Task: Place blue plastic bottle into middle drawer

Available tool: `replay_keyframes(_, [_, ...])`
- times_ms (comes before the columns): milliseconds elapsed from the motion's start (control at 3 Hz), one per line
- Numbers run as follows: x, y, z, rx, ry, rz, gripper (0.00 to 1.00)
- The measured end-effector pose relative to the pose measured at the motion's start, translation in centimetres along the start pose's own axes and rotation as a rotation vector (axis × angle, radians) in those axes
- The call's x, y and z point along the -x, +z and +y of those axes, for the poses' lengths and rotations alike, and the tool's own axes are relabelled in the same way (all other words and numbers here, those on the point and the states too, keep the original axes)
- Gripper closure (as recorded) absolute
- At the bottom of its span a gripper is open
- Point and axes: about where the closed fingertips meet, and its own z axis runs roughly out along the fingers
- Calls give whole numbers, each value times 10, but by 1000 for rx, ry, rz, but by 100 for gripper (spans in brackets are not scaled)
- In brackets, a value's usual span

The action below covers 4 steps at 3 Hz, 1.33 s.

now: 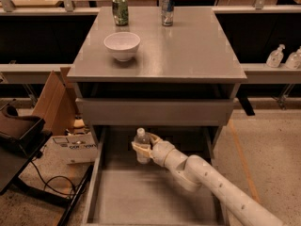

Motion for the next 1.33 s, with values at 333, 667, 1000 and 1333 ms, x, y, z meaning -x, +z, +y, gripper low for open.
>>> replay_keyframes(333, [-18, 19, 5, 6, 120, -25, 100])
replay_keyframes(667, [-32, 31, 13, 6, 222, -49, 100])
replay_keyframes(1000, [-32, 31, 15, 8, 219, -48, 82])
replay_keyframes(1333, [-31, 32, 16, 10, 218, -49, 59])
